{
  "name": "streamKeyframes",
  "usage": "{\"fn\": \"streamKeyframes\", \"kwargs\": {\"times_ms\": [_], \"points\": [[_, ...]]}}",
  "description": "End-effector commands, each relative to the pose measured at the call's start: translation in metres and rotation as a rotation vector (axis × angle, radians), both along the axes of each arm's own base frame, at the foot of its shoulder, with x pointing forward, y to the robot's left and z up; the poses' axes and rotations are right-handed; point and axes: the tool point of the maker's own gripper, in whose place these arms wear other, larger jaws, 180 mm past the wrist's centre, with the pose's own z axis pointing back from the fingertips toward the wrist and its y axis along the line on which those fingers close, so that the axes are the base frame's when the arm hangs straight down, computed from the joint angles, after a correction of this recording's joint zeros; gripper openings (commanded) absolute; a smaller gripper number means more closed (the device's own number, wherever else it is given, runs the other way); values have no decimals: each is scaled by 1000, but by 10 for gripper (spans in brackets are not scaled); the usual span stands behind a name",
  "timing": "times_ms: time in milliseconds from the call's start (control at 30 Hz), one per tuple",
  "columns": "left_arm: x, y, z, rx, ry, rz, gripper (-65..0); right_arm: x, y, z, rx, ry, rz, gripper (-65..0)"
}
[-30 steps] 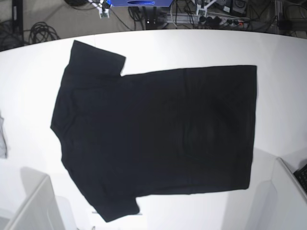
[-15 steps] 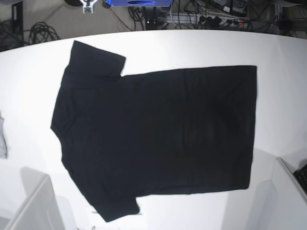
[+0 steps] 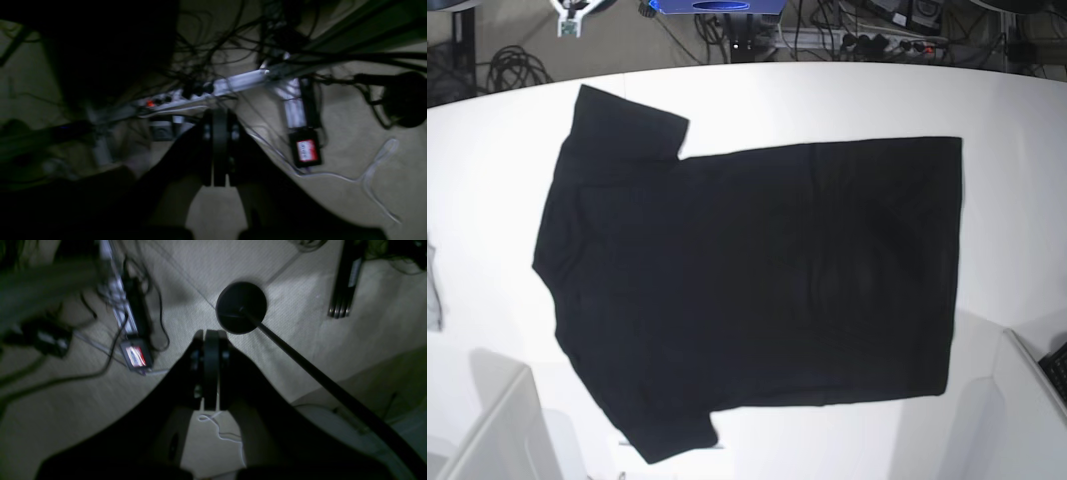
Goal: Fold the T-shirt properly
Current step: 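Move both grippers down to the shoulder corners of the black T-shirt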
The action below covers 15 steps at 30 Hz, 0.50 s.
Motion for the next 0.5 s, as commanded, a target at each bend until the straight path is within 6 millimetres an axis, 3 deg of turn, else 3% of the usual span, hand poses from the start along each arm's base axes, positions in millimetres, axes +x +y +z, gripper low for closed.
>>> {"fn": "streamKeyframes", "kwargs": {"times_ms": [0,300,467], "points": [[3,1,14,0,-37,-7,-650,-1,-8,10,-20,1,-8,-650],[46,20,89,53,-216,-9,-650,56,-49,75,-140,-152,-50,-650],[71,21,127,70,-313,-23,-650,90,-52,103,-168,-262,-39,-650]]}}
